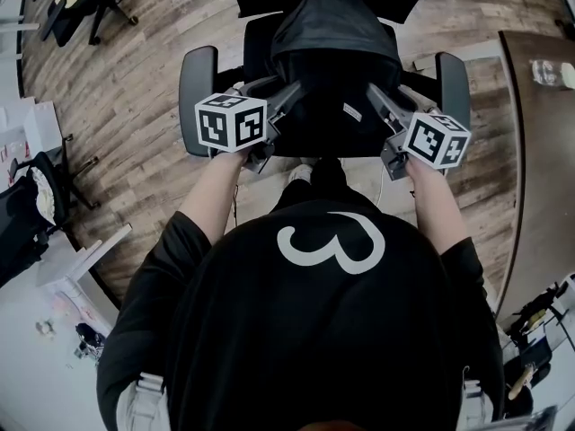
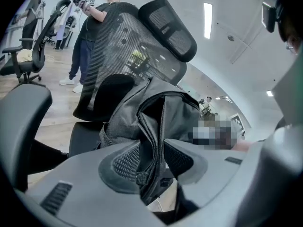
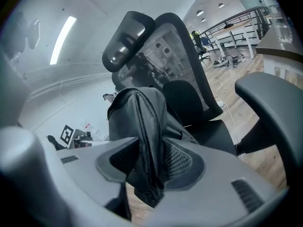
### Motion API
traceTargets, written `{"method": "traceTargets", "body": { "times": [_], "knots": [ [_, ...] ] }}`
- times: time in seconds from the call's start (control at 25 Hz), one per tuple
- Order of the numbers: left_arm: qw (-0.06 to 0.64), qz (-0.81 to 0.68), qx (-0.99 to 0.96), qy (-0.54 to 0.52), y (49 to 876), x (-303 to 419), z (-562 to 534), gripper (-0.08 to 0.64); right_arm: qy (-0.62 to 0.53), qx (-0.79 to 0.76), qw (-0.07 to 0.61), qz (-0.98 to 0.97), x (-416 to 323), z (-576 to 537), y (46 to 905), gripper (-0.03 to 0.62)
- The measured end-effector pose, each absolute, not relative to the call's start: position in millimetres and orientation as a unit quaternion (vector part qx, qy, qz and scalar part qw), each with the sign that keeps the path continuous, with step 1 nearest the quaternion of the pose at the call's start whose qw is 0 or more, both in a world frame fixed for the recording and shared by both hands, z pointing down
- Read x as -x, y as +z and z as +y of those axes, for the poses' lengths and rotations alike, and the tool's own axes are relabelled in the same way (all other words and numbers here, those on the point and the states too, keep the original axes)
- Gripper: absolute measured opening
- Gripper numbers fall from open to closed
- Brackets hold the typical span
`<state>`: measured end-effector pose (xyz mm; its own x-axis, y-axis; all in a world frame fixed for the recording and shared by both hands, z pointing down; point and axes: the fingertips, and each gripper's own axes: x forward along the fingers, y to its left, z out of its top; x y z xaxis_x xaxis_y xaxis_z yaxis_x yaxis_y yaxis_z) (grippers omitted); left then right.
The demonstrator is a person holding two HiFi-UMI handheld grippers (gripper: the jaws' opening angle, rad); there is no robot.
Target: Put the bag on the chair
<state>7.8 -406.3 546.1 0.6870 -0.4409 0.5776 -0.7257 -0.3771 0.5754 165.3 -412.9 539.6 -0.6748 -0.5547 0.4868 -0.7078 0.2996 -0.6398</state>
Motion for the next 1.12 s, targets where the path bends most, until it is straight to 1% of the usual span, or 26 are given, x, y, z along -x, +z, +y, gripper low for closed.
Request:
{"method": "traceTargets", "body": {
  "times": [0.16, 0.28, 0.56, 0.72, 0.84, 1.04, 1.12],
  "knots": [
    [0.424, -0.356, -0.817, 0.162, 540, -7, -402, 0.164, 0.412, -0.404, 0.086, -0.812, -165, -410, 528, 0.172],
    [0.414, -0.355, -0.822, 0.166, 534, -3, -397, 0.173, 0.393, -0.413, 0.099, -0.816, -163, -401, 524, 0.202],
    [0.412, -0.345, -0.828, 0.162, 520, 5, -388, 0.198, 0.356, -0.47, 0.098, -0.802, -178, -394, 515, 0.232],
    [0.398, -0.339, -0.837, 0.161, 508, 10, -380, 0.198, 0.332, -0.49, 0.089, -0.801, -182, -387, 500, 0.233],
    [0.388, -0.327, -0.849, 0.152, 489, 10, -355, 0.198, 0.298, -0.491, 0.083, -0.814, -179, -358, 474, 0.233],
    [0.366, -0.296, -0.869, 0.15, 461, 9, -322, 0.198, 0.271, -0.445, 0.048, -0.852, -151, -315, 438, 0.23],
    [0.358, -0.284, -0.878, 0.144, 448, 9, -310, 0.198, 0.26, -0.433, 0.045, -0.862, -138, -300, 429, 0.23]
  ]
}}
